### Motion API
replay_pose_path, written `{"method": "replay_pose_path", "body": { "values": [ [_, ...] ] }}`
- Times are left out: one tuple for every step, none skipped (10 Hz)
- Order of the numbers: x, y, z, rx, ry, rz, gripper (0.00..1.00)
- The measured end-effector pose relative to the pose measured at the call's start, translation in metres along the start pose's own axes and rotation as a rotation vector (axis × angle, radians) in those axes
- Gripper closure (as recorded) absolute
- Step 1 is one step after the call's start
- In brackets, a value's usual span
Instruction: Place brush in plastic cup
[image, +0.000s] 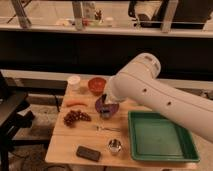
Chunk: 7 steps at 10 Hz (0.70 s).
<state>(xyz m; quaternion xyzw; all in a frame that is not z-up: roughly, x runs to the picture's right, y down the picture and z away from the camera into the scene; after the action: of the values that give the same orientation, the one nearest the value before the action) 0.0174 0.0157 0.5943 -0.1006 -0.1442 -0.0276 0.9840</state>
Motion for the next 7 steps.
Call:
{"method": "replay_pose_path", "body": {
  "values": [
    [0.004,-0.003,-0.002,0.005,0.005,0.004,1.0],
    [0.012,-0.007,-0.005,0.013,0.016,0.015,1.0],
    [0.017,-0.01,-0.006,0.017,0.022,0.021,1.0],
    [0.022,-0.012,-0.008,0.021,0.028,0.029,1.0],
    [0.029,-0.014,-0.008,0.025,0.036,0.043,1.0],
    [0.035,-0.016,-0.008,0.025,0.041,0.055,1.0],
    [0.041,-0.017,-0.007,0.023,0.046,0.065,1.0]
  ]
}}
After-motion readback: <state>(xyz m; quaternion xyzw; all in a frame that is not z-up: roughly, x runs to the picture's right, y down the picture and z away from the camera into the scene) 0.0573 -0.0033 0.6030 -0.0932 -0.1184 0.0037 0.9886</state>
